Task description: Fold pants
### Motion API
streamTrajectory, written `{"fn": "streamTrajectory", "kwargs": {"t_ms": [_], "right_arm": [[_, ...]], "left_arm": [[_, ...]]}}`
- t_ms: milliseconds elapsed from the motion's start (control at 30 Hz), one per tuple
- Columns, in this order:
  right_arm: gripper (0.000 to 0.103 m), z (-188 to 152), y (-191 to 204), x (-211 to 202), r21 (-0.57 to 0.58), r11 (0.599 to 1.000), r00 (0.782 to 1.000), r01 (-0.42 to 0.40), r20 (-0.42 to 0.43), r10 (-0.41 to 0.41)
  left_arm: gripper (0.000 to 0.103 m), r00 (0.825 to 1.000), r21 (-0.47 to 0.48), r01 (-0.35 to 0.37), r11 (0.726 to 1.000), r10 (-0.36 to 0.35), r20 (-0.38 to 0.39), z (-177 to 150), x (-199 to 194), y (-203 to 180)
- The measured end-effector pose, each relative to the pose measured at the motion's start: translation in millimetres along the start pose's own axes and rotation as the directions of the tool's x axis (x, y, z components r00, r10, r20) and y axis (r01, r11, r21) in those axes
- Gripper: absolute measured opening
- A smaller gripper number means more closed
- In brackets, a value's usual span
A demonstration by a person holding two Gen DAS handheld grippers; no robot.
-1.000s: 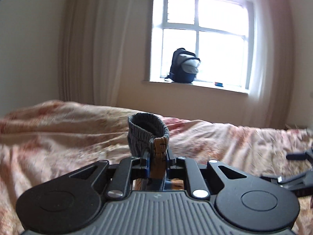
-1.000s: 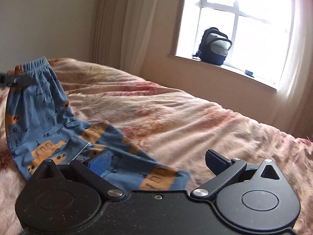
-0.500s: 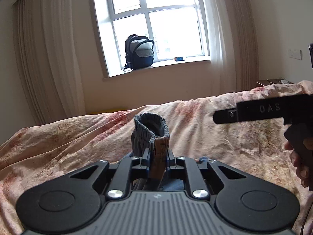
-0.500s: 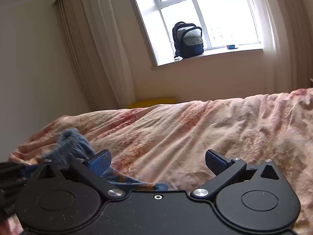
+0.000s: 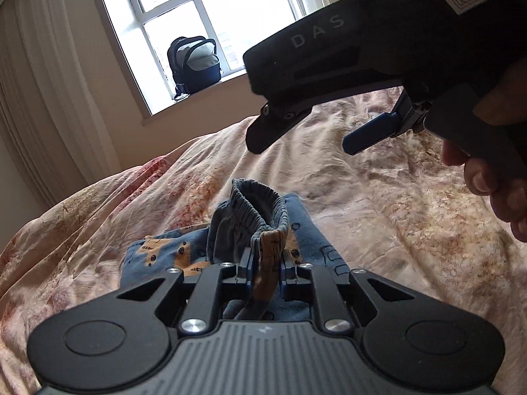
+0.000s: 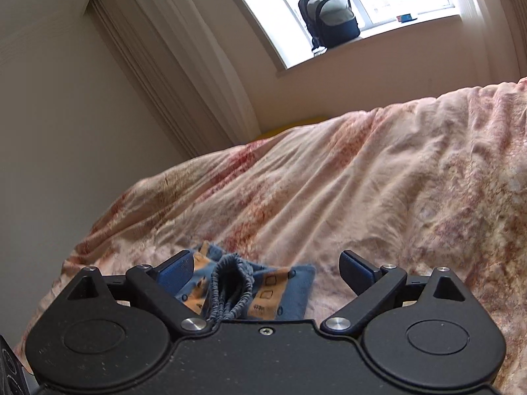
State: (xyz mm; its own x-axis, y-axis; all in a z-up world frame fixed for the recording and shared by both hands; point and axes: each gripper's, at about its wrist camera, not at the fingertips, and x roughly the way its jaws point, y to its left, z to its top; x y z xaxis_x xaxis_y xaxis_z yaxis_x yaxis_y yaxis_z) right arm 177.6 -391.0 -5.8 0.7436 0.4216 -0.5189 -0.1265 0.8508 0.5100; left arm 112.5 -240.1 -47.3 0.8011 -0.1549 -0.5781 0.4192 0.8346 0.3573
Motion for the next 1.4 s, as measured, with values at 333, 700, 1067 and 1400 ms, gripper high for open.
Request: {"fn": "streamTrajectory", "kwargs": {"t_ms": [333,700,1067,1400], "right_arm": [[0.081,-8,-1,22,0.027,0.999,0.997,-0.025,-0.075,0.027],[0.067,-13,-3,38,0.026,0.999,0.993,-0.020,-0.113,0.022],[0.032,-20,2,49,-0.019,1.000,0.988,0.002,-0.156,-0.005],[0.071,-15,-1,31,-0.096,0.984,0.982,0.148,-0.106,-0.158]], "left_arm": [[0.016,1.000,0.035,0.000,0.999,0.000,-0.002,1,-2,-3],[0.016,1.000,0.093,0.009,0.996,-0.009,0.007,-2,-5,-11],[0.033,0.998,0.059,0.065,0.996,-0.064,-0.028,-8,-3,-8],[0.089,0.961,-0.272,0.263,0.926,-0.275,-0.008,-29,-25,51]]}}
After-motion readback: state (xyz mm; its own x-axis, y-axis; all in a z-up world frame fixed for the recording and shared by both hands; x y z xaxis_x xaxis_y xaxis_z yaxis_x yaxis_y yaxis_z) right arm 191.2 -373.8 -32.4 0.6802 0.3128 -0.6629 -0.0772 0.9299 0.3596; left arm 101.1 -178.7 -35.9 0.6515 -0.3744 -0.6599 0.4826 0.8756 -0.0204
